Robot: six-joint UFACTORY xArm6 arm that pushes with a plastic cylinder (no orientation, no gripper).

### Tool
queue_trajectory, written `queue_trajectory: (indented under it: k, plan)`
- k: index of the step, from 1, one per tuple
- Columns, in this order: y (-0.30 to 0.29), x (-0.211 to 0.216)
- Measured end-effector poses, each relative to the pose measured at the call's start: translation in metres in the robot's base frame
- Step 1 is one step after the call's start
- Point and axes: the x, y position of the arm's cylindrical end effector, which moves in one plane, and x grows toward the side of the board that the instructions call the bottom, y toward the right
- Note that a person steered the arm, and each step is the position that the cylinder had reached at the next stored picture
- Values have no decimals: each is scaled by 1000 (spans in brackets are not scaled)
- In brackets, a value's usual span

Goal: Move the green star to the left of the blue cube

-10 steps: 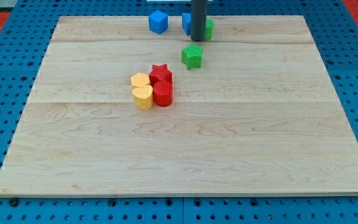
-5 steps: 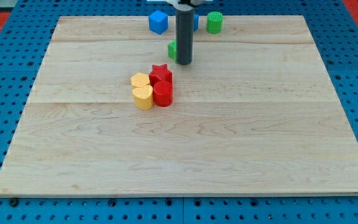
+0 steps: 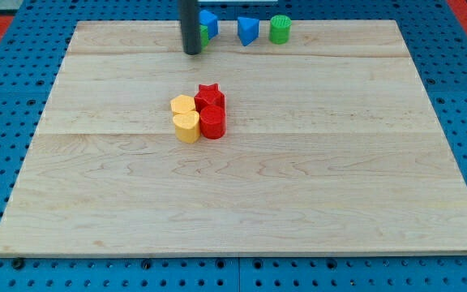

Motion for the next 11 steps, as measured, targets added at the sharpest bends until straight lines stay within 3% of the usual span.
queue_trajectory:
  k: [1,2,3,4,5,6,7,8,11]
  plan:
    - [-44,1]
    - [-54,36]
    - [28,57]
    - [68,29]
    - [65,3]
    - [52,-9]
    - [0,-23]
    - [-34,-25]
    - [-35,-26]
